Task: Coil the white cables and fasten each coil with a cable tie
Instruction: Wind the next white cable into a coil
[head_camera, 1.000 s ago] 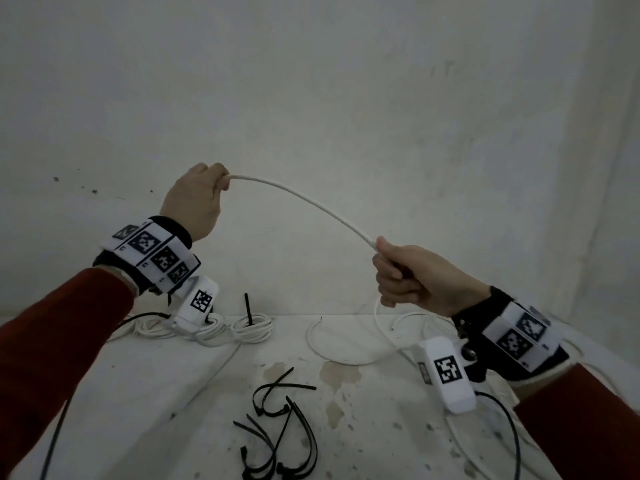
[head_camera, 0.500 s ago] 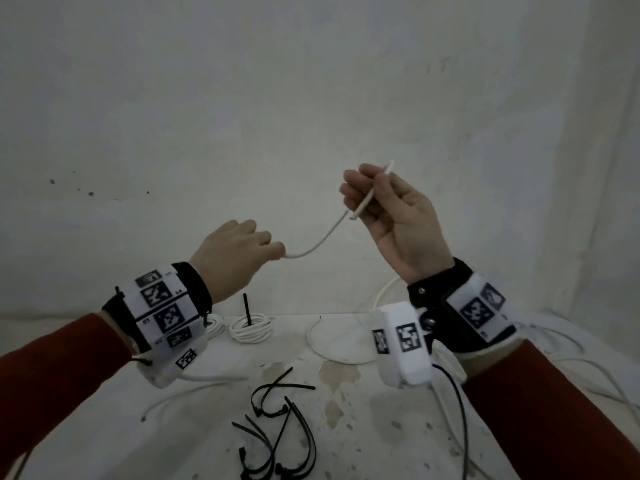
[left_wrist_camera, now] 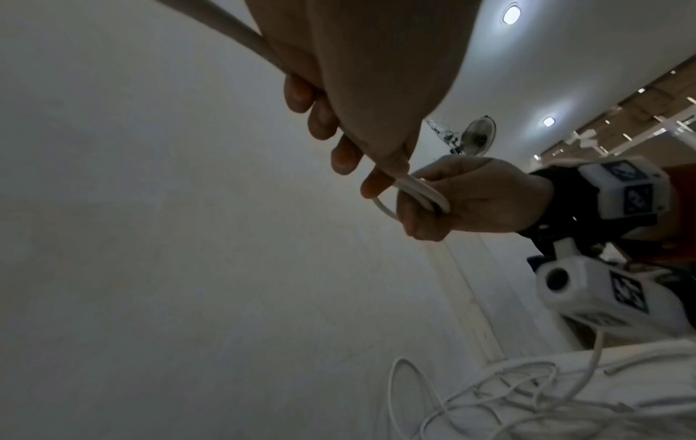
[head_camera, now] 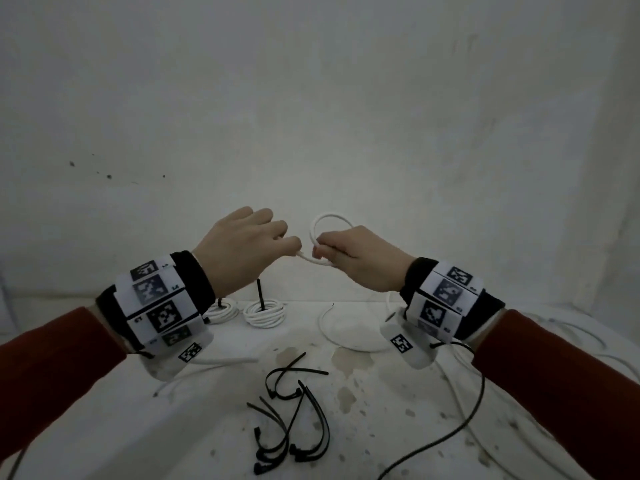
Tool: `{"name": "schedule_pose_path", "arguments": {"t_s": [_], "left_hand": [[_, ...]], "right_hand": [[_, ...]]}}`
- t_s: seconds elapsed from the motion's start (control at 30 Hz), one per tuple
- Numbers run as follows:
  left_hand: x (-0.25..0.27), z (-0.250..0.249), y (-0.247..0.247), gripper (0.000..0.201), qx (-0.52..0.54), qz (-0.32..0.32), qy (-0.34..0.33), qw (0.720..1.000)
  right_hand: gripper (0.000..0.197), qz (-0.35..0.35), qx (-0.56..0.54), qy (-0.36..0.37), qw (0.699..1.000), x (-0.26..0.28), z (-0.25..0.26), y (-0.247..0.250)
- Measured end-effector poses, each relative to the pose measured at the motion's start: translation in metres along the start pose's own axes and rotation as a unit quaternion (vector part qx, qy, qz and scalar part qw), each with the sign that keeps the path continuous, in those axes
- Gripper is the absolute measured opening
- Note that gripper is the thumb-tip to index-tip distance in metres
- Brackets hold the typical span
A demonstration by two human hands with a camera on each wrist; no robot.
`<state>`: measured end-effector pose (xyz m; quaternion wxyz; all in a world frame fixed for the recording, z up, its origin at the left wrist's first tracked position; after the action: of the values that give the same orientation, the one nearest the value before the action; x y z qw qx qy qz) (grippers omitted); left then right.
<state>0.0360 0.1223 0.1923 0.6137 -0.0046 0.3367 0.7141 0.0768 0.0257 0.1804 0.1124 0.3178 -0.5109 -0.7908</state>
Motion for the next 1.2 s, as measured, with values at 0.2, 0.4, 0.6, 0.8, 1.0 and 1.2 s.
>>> {"name": "schedule_pose_path", "arguments": {"t_s": [0.2,0.4,0.6,0.8,1.0,1.2], "left_hand": [[-0.007,0.015,0.017,0.024,0.019,-0.028,0.011,0.999],[-0.01,0.04,0.017,0.032,0.053,-0.027,0.039,0.997],[0.005,0.096,0.006,0.044,0.228,-0.064,0.171,0.957],[0.015,0.102,-0.023,0.017,0.37,-0.044,0.25,0.894],[0.012,0.087,-0.032,0.032,0.293,-0.061,0.23,0.926],[0.008,0.051,-0.055,0.054,0.306,-0.001,0.232,0.923]], "right_hand": [[0.05,-0.019,-0.105,-0.006,0.994,0.009,0.011,-0.002],[0.037,-0.015,-0.304,-0.011,0.953,0.0,0.005,0.008],[0.027,0.034,-0.395,0.024,0.918,0.003,-0.004,0.028],[0.026,0.093,-0.601,0.049,0.792,0.019,-0.016,0.039],[0.03,0.155,-0.808,0.137,0.552,0.03,-0.01,0.06],[0.033,-0.013,-0.861,0.164,0.481,0.029,-0.033,0.091]]}}
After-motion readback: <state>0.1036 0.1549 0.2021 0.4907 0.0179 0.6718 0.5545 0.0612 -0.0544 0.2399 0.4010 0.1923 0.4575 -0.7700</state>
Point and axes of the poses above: each hand's wrist, its own x-axis away from the middle knuckle, its own y-axis out of the back of the hand, z = x × y, the point moved 9 cm from there along -x, towards the middle knuckle, and after that the axes turned 11 degrees about -y, right-handed, at the moved point
